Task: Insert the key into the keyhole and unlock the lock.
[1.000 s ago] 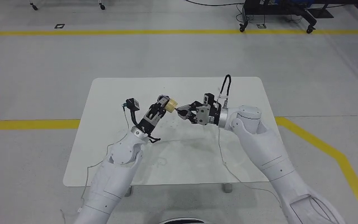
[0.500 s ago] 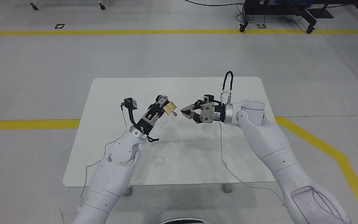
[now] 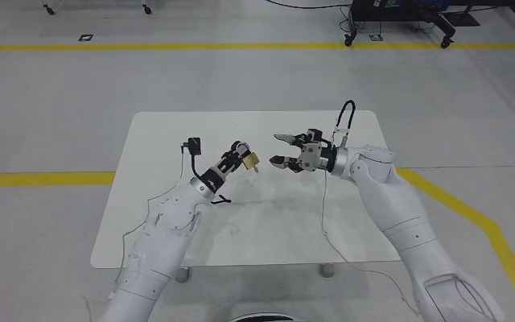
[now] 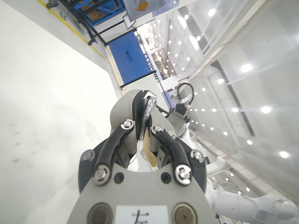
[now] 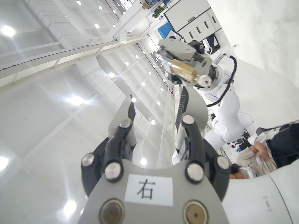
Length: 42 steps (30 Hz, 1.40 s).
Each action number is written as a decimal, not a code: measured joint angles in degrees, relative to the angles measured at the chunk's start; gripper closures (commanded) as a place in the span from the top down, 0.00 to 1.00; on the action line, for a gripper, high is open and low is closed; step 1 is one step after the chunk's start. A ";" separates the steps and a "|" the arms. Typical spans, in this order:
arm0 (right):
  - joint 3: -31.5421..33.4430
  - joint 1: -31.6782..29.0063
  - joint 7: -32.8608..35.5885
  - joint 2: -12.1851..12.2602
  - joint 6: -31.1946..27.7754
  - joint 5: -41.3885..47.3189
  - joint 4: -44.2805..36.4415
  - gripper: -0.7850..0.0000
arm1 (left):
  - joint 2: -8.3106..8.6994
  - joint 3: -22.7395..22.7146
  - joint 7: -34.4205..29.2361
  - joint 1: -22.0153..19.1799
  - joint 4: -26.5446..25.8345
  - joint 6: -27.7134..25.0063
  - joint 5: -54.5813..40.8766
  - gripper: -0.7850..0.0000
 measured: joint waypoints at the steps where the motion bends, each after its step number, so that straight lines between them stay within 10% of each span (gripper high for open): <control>1: 0.66 -0.45 -0.59 0.11 -0.38 0.17 -0.32 1.00 | 0.12 0.18 0.13 -0.12 -0.28 2.04 2.58 0.00; 9: 0.62 -0.43 -0.53 0.10 -0.34 0.20 -0.33 1.00 | 0.15 2.28 2.66 -0.86 -3.19 21.73 15.56 0.00; 12: 0.62 -0.43 -0.53 0.10 -0.34 0.20 -0.33 1.00 | -0.10 4.12 3.01 -1.61 -2.53 27.73 19.27 0.28; 19: 0.63 -0.43 -0.53 0.10 -0.34 0.20 -0.33 1.00 | -0.86 8.87 3.17 -4.07 -0.85 39.66 28.45 0.35; 26: 0.63 -0.43 -0.53 0.10 -0.34 0.20 -0.33 1.00 | -1.23 9.99 2.14 -4.37 -0.79 40.94 29.60 0.51; 30: 0.63 -0.43 -0.53 0.10 -0.34 0.20 -0.33 1.00 | -1.12 9.14 0.68 -3.95 -1.54 39.36 28.72 0.97; 42: 0.63 -0.43 -0.53 0.10 -0.34 0.20 -0.33 1.00 | 0.92 -2.79 -6.49 2.07 -8.82 28.82 16.34 1.00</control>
